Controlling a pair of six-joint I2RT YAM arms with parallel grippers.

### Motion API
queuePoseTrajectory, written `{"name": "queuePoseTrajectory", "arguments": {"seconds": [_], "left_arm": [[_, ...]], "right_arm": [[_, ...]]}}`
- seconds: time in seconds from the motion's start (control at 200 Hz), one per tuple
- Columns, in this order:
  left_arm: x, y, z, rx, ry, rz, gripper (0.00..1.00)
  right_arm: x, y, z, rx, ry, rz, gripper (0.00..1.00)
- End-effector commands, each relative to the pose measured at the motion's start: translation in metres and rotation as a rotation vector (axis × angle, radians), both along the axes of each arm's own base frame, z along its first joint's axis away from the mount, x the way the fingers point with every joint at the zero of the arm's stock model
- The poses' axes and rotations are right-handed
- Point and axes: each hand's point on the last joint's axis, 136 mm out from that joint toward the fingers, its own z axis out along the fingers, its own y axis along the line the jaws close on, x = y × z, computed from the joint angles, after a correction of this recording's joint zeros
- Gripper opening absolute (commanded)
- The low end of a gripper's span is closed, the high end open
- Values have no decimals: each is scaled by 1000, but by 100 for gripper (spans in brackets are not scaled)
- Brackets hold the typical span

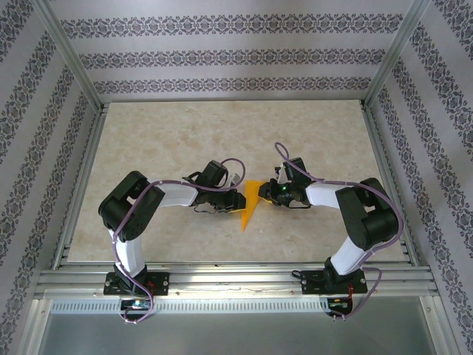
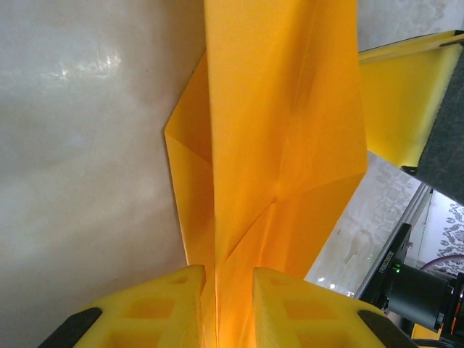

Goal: Fold a paper plane with a square sheet of paper (pick it up from the middle)
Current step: Turn over the paper at the center of the table.

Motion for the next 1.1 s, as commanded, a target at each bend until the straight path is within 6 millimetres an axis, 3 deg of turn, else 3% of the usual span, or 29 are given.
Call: {"name": "queuePoseTrajectory", "arguments": {"seconds": [0.0,0.32,0.709,0.884,1.094], "left_arm": [[1,-10,-2,-28,13,-16,25],[2,-22,2,-69,22,-39,24],[5,-26,6,-95,8,-32,10],[9,-25,20,-110,-35,-15,4],[17,-8,34,-5,-118,38,0]], "right_arm": [[-10,4,-8,5,28,14,25],[-12,3,-12,-1,39,12,25],[-14,7,-16,6,53,22,26],[-13,6,-1,15,20,22,27],[-9,-3,32,32,-63,-20,38]]}}
